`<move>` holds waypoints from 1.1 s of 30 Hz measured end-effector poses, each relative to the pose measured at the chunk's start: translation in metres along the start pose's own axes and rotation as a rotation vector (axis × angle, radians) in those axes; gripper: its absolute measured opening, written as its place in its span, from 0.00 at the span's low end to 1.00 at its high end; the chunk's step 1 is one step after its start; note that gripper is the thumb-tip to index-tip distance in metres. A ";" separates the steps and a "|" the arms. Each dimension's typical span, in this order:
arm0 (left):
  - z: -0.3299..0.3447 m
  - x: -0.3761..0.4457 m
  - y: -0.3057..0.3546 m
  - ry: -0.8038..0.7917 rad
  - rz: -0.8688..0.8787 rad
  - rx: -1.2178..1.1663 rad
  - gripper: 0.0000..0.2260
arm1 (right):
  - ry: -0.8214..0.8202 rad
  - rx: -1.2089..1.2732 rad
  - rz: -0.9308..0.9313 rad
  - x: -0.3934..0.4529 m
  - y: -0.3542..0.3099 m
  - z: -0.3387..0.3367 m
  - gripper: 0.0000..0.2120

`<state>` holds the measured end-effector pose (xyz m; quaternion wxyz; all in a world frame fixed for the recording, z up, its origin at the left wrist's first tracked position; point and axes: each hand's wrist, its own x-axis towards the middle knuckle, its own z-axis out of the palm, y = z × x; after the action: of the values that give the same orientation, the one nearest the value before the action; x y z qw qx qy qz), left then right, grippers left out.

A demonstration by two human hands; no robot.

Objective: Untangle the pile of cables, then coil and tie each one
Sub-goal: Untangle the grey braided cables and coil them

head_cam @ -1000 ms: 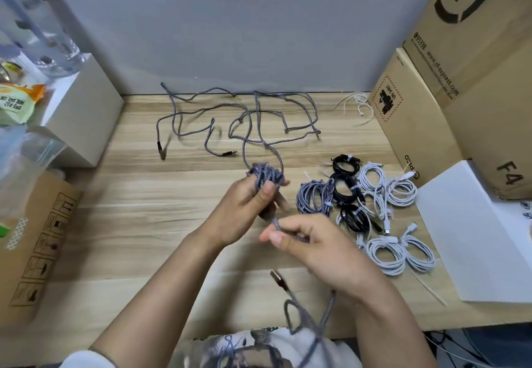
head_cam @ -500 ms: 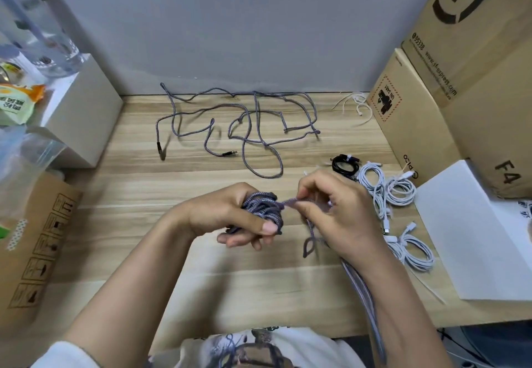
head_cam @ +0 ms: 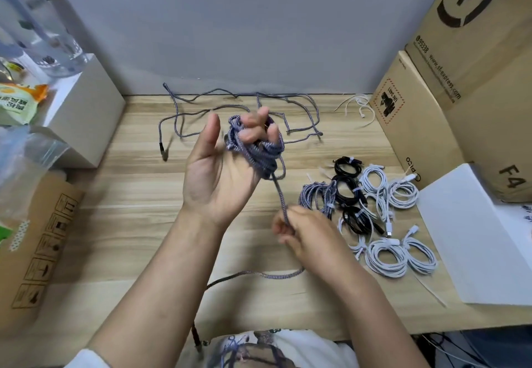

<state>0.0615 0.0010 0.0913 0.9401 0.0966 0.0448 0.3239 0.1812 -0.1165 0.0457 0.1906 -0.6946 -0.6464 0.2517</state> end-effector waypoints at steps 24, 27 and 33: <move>-0.029 -0.012 -0.019 -0.141 -0.411 1.623 0.21 | 0.381 0.849 0.264 -0.024 -0.015 -0.037 0.11; -0.035 -0.020 -0.009 -0.085 -0.400 1.677 0.17 | 0.559 0.961 0.260 -0.027 -0.003 -0.060 0.10; -0.031 -0.019 -0.010 0.004 -0.205 1.802 0.12 | 0.376 0.987 0.268 -0.018 -0.007 -0.044 0.13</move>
<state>0.0478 -0.0135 0.0592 0.5325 0.7906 0.2913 0.0812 0.2009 -0.1310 0.0866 0.5726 -0.6318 -0.3121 0.4190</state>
